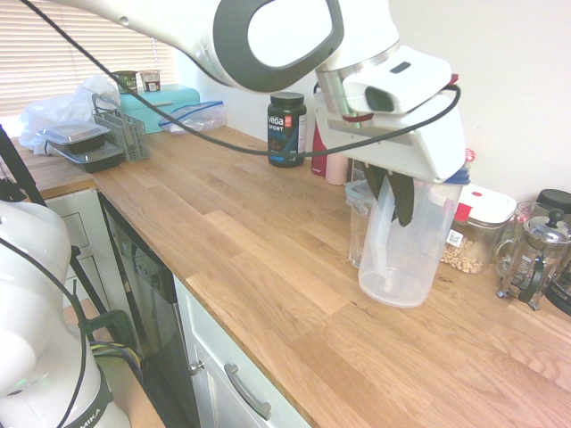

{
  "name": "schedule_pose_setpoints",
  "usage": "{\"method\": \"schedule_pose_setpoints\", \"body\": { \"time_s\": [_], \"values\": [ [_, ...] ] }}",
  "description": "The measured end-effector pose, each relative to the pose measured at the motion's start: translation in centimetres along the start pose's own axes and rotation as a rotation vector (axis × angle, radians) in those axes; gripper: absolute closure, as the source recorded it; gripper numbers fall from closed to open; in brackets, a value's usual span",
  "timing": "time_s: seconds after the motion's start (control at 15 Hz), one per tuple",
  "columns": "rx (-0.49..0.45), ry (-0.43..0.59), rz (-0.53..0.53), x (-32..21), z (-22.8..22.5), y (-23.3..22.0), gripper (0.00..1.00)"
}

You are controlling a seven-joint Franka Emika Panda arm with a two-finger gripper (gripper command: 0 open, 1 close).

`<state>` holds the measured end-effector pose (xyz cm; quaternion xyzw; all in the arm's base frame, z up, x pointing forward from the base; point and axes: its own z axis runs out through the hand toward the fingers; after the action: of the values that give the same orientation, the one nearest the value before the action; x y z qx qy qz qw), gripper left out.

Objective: Pour me some water

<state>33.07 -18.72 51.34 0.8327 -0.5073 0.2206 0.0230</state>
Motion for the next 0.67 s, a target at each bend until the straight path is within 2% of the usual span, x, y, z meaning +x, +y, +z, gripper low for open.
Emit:
{"method": "schedule_pose_setpoints", "body": {
  "time_s": [0.27, 0.47, 0.67],
  "values": [
    [0.018, 0.015, -0.001, -5.2, -1.1, 1.9, 1.00],
    [0.030, 0.010, -0.051, -8.1, -4.2, -0.2, 1.00],
    [0.048, -0.017, -0.132, -13.6, -6.2, -4.1, 1.00]
  ]
}}
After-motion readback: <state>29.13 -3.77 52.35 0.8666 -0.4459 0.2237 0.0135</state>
